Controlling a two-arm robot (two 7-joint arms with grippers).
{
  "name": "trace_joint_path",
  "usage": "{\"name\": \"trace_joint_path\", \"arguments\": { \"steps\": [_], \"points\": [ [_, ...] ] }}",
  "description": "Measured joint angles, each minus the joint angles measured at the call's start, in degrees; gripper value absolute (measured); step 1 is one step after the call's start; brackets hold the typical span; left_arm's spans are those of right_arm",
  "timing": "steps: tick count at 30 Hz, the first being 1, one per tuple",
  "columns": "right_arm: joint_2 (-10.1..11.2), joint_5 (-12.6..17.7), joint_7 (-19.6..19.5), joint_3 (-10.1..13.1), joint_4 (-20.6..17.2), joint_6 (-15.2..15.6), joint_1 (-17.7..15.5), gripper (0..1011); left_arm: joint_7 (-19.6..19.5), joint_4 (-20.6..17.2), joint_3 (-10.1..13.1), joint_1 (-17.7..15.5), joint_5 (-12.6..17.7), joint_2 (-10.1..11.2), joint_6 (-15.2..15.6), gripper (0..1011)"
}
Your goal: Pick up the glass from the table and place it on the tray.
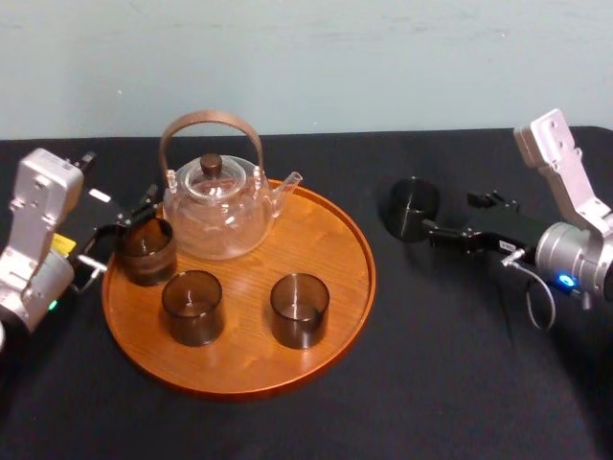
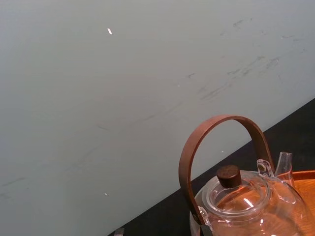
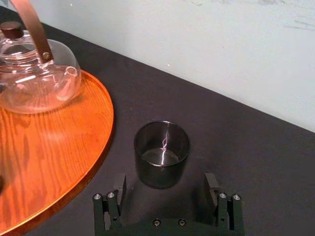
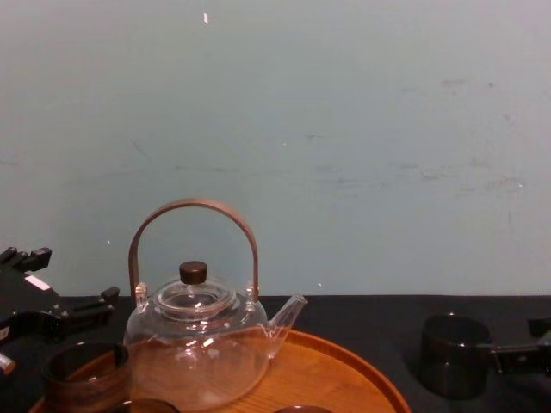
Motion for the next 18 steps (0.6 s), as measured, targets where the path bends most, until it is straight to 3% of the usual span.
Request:
{"name": "trace_joint_path", "arguments": {
  "steps": [18],
  "points": [
    [-4.4,-3.7,0.9,-1.4,7.0,-0.9,4.8,1002,0.0,0.0,0.0,0.0,0.0,0.0,0.0,1001]
  ]
}}
